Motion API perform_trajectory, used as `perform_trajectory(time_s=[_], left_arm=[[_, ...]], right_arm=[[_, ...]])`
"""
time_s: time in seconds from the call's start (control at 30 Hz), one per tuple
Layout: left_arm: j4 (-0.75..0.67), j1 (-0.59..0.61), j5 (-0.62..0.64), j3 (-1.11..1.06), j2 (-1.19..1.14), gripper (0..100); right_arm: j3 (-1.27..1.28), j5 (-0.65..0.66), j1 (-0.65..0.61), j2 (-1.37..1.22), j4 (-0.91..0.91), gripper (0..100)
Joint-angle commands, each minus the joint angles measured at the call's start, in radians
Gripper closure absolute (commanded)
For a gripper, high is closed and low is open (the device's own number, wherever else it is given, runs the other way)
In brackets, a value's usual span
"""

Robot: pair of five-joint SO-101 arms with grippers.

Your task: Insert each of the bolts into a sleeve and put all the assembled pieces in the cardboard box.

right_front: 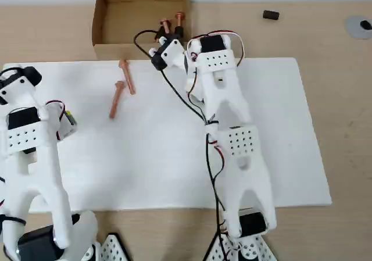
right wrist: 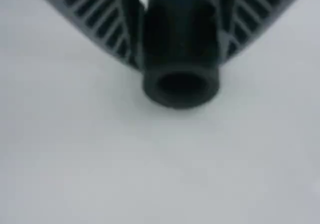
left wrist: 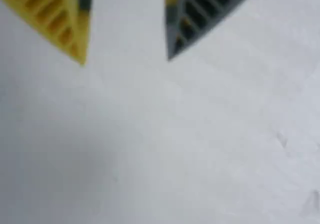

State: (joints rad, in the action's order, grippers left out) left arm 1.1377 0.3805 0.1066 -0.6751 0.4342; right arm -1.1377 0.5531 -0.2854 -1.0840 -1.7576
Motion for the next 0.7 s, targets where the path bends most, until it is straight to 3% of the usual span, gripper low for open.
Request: perform_trajectory(time_s=[0.0,0.1,0.3,0.5,0.67], left_arm=[[0.003,0.006,-0.006,0.014,0.012,88],[0.003,-0.057,-0.031,0.023,0.013,88],[0.084,-0.310,-0.207,0.118,0.004,88],[-0.041,-0.339,-0.296,0.195,-0.033,87],[-0.069,-0.341,-0.333,0.269,-0.248,87]], right_arm=[[-0.024,0.002,-0.004,0.004,-0.029,98.8],[-0.028,-0.002,-0.002,0.048,-0.031,98.8],[-0.025,-0.080,0.053,0.274,-0.031,98.8],[-0.024,-0.181,0.128,0.503,-0.031,98.8],[-0.004,-0.256,0.162,0.627,-0.031,98.8]])
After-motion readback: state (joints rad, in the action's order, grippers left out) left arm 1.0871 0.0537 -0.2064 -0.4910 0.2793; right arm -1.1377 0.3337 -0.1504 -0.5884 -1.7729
